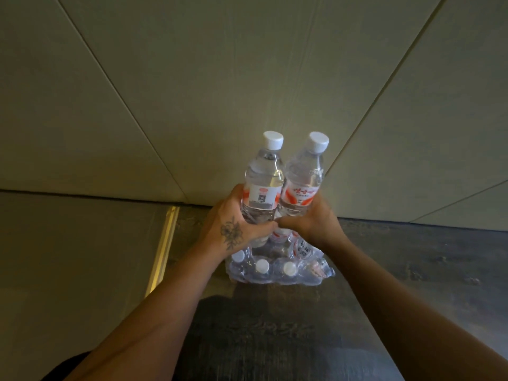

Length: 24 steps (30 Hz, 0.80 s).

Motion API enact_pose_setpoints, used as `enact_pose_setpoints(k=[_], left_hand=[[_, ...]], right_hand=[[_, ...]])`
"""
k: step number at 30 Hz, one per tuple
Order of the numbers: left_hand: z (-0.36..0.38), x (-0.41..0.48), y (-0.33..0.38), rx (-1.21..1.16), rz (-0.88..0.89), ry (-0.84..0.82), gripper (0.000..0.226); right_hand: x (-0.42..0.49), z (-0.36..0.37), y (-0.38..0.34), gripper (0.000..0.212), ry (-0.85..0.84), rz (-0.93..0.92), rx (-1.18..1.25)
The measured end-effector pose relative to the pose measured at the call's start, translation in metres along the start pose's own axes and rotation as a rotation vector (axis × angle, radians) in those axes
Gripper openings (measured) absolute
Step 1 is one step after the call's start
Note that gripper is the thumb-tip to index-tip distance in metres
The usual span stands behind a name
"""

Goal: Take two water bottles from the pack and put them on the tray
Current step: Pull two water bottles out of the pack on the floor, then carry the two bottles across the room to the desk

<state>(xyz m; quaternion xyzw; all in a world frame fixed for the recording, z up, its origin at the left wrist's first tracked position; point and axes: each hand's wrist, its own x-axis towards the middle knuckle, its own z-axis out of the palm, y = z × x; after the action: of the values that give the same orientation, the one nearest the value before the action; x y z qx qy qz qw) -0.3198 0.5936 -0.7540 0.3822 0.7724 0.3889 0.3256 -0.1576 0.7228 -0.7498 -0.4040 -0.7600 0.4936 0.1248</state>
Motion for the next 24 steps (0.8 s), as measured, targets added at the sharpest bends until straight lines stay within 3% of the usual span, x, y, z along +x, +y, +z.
enact_pose_setpoints(k=[4,9,15,24], left_hand=[[-0.006,-0.013,0.017,-0.075,0.0,0.015,0.088],[-0.022,-0.027,0.045,-0.134,-0.034,0.036,0.073],[-0.039,-0.053,0.075,-0.234,-0.094,0.071,0.058],[-0.059,-0.085,0.11,-0.271,-0.148,0.093,0.073]], right_hand=[[-0.017,-0.011,-0.011,0.076,0.023,0.034,0.118],[-0.04,-0.025,-0.033,0.061,0.02,0.085,0.277],[-0.067,-0.033,-0.064,0.076,0.028,0.056,0.384],[-0.1,-0.026,-0.095,0.082,0.034,0.133,0.511]])
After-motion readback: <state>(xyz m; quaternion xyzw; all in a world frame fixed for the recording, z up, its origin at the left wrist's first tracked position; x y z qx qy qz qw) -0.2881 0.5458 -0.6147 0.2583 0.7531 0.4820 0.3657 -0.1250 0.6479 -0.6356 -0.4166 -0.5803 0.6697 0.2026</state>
